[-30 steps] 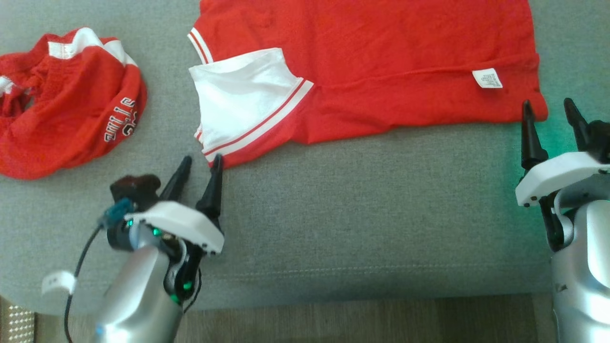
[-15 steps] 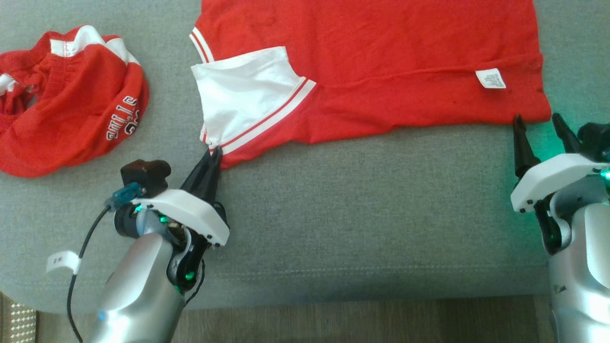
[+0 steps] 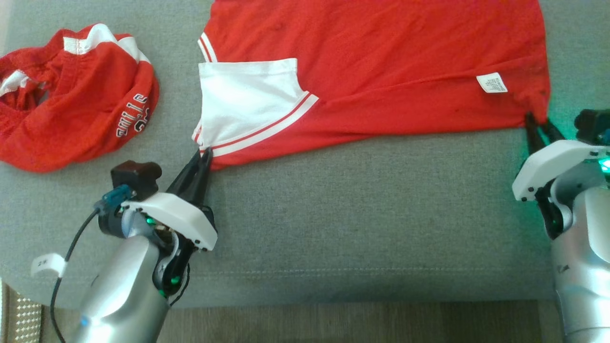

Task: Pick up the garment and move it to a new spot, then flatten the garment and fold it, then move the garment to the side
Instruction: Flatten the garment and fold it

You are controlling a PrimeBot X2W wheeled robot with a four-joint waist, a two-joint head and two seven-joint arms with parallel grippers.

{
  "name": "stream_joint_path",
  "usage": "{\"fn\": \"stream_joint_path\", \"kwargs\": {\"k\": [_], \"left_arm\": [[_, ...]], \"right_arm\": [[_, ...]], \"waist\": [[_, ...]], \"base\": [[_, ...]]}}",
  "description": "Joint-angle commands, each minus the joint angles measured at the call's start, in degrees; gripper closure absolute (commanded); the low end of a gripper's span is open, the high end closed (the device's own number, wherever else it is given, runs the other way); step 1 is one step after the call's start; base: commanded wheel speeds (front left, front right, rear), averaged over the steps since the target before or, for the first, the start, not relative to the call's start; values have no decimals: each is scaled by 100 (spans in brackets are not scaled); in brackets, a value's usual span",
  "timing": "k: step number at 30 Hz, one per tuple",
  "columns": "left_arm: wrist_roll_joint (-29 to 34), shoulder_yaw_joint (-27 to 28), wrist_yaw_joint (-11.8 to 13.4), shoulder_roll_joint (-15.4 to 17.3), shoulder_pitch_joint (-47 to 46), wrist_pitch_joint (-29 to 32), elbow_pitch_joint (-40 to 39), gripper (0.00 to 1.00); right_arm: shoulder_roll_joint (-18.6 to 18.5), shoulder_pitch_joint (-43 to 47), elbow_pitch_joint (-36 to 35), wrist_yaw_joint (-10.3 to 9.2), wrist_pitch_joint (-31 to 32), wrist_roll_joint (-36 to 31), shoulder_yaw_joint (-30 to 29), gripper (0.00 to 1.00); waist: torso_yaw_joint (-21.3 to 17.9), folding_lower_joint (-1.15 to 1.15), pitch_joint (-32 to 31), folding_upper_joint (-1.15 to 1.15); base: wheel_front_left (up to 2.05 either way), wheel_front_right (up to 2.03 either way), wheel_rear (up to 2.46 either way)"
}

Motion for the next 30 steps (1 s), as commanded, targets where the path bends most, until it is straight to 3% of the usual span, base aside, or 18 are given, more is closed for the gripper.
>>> {"fn": "stream_joint_path", "kwargs": {"k": [1,10,16,22,30], "left_arm": [[40,179,58,228,-186,4,-160,100],[-11,173,123,392,48,128,-439,100],[-86,186,220,553,471,292,-903,100],[-218,107,444,676,1208,736,-1786,100],[-244,-119,762,814,1944,1351,-2617,100]], "right_arm": [[-98,-84,-59,-2,-53,-30,156,100],[-272,121,-27,-2,-170,233,299,100],[-513,543,-344,-2,214,661,439,100],[-869,1309,-1026,-2,723,1036,455,100],[-862,2258,-1915,-2,1354,1223,168,100]], "waist": [[-10,0,-3,0],[-173,0,-220,0],[-244,0,-338,0],[-260,0,-444,0],[-241,0,-488,0]], "base": [[0,0,0],[0,0,0],[0,0,0],[0,0,0],[0,0,0]]}}
